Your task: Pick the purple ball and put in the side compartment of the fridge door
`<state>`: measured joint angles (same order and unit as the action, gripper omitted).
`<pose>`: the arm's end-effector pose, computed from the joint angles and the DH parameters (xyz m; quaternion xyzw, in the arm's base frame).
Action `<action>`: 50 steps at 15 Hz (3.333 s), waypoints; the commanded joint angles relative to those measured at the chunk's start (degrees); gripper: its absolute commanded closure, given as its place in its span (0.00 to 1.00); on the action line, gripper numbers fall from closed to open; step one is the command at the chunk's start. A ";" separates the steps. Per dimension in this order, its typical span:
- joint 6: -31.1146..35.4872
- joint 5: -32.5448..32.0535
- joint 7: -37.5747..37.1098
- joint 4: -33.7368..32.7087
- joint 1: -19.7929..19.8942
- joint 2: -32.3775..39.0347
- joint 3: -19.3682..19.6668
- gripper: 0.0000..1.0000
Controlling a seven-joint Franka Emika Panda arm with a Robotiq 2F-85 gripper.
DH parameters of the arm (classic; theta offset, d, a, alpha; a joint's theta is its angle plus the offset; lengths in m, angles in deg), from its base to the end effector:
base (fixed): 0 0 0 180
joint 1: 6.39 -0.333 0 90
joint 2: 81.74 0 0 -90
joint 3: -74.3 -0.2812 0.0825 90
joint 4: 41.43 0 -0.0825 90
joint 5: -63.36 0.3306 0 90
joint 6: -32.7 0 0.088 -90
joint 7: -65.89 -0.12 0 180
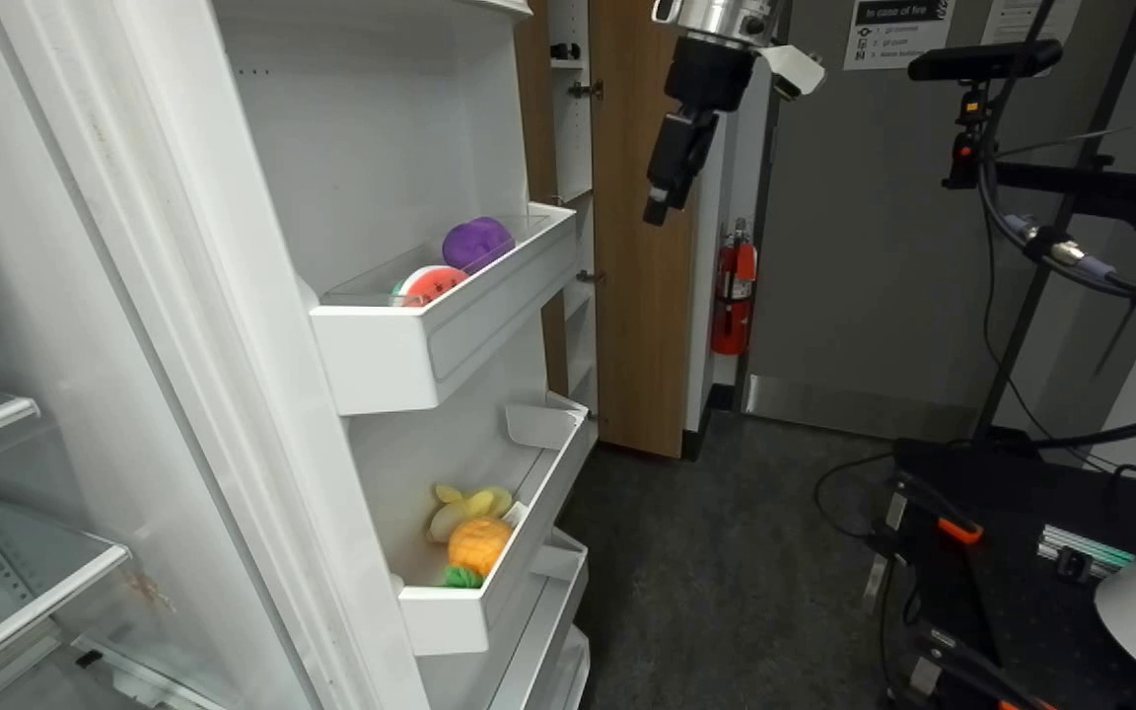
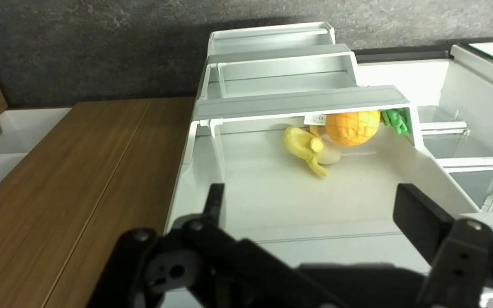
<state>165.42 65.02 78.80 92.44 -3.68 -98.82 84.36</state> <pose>0.4352 -0.1009 0.4574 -0.9900 0.0068 -0.1410 0.0066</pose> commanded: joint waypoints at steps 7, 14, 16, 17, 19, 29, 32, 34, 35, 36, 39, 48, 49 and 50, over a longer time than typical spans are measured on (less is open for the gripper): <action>12.31 1.52 1.06 -10.65 -1.07 12.63 -3.91 0.00; 17.22 0.97 -0.09 -15.55 -0.37 18.69 -5.33 0.00; 17.36 1.10 -0.05 -15.71 -0.37 19.18 -5.68 0.00; 17.02 0.92 -0.24 -15.68 -0.35 19.21 -5.83 0.00; 16.76 -0.19 -0.32 -14.32 -0.19 18.44 -5.88 0.00; 20.10 -0.21 -1.21 -12.16 -0.15 17.87 -5.90 0.00; 25.71 -1.64 -2.52 -10.71 -0.19 17.56 -5.84 0.00; 28.62 -1.89 -3.14 -9.79 -0.21 17.51 -5.86 0.00; 29.21 -1.88 -3.48 -9.58 -0.19 17.52 -5.84 0.00; 29.02 -1.95 -3.77 -9.42 -0.16 17.47 -5.80 0.00; 27.85 -0.82 -2.82 -10.28 -0.18 18.48 -5.95 0.00; 31.96 -8.38 -6.48 -10.48 -0.02 20.81 -5.41 0.00; 32.47 -9.40 -7.31 -10.73 -0.05 21.39 -5.32 0.00; 32.91 -9.96 -8.08 -10.99 -0.10 21.88 -5.27 0.00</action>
<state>195.95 57.74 73.25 82.20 -4.20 -78.61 79.09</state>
